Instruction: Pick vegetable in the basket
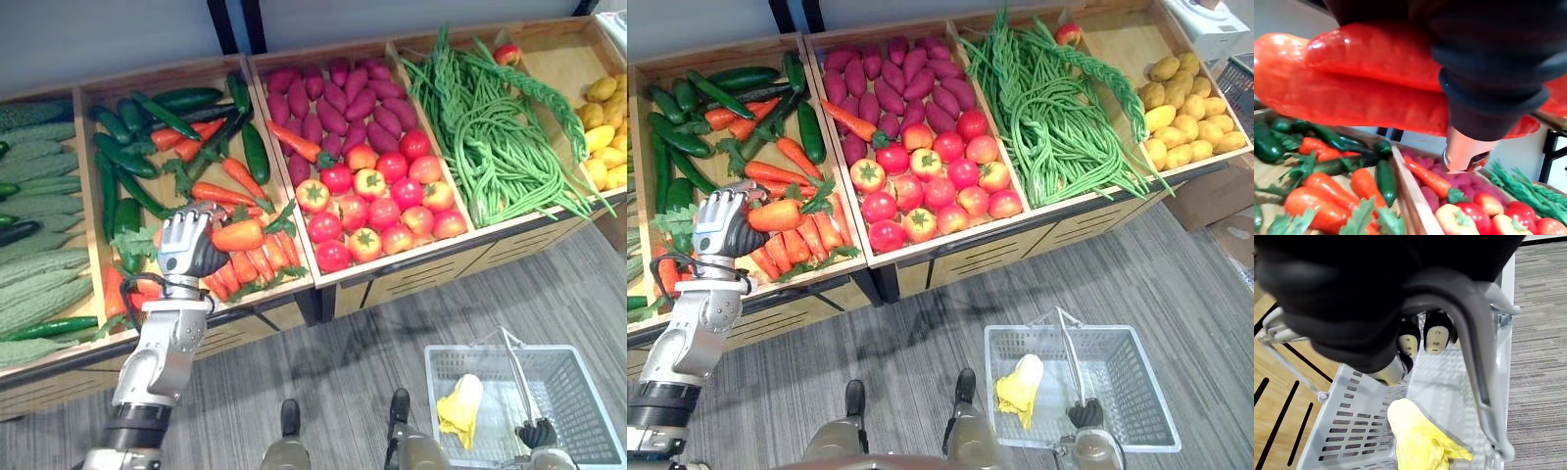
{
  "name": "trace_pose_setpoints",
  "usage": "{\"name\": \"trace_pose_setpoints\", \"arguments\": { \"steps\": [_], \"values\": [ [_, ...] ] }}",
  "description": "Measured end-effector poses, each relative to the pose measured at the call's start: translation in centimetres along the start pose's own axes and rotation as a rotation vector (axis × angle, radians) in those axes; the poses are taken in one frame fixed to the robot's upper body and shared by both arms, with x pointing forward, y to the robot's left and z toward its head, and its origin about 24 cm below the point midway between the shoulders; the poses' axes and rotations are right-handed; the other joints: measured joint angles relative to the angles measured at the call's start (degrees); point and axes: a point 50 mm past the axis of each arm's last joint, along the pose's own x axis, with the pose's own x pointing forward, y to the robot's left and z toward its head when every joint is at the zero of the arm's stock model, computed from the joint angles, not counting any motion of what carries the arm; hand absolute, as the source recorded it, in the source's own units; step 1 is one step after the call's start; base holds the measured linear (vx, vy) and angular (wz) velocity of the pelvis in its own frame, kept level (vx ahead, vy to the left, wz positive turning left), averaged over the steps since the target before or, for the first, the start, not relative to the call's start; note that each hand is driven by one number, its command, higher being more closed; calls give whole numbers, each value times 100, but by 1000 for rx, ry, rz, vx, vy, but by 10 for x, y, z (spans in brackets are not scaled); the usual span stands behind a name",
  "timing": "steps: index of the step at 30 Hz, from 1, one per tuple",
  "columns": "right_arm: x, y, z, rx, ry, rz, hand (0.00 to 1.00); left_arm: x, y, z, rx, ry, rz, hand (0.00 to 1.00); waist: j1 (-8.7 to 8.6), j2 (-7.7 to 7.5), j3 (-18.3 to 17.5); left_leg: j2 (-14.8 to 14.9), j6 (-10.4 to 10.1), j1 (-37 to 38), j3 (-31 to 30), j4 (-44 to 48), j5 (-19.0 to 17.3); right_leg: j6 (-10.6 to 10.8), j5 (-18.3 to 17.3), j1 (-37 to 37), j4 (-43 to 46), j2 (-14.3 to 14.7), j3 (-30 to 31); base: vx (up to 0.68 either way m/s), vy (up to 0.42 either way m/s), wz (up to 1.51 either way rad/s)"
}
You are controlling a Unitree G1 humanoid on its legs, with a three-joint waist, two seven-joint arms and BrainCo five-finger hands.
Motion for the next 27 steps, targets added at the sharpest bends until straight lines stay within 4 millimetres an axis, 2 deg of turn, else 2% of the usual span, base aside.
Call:
{"name": "trace_pose_setpoints", "arguments": {
  "steps": [7,12,18,23,27],
  "values": [
    [-1,0,-2,-19,1,2,100,5,12,13,-55,-67,52,100,-5,32,-176,6,-5,170,231,-88,-7,1,23,3,-23,23,197,-2,1,-13],
    [3,-10,8,-94,-54,2,100,5,11,27,-102,-149,28,100,-69,83,-259,3,-19,413,639,-73,-120,4,98,-15,-41,63,616,-9,6,-43],
    [10,-47,49,-352,-244,-31,100,1,8,48,-143,-272,-1,100,-141,158,-370,6,-50,778,1461,73,-418,53,255,-59,-201,195,1468,2,1,-70],
    [7,-53,80,-494,-394,-3,100,-2,0,62,-175,-340,-56,100,-199,203,-456,48,-105,1051,2099,220,-665,80,343,-109,-196,348,2076,24,-12,-71],
    [2,-56,107,-601,-513,22,100,-8,-11,77,-220,-406,-135,100,-250,177,-505,60,-142,1333,2643,286,-846,128,383,-102,-188,451,2551,2,-10,-58]
  ]
}}
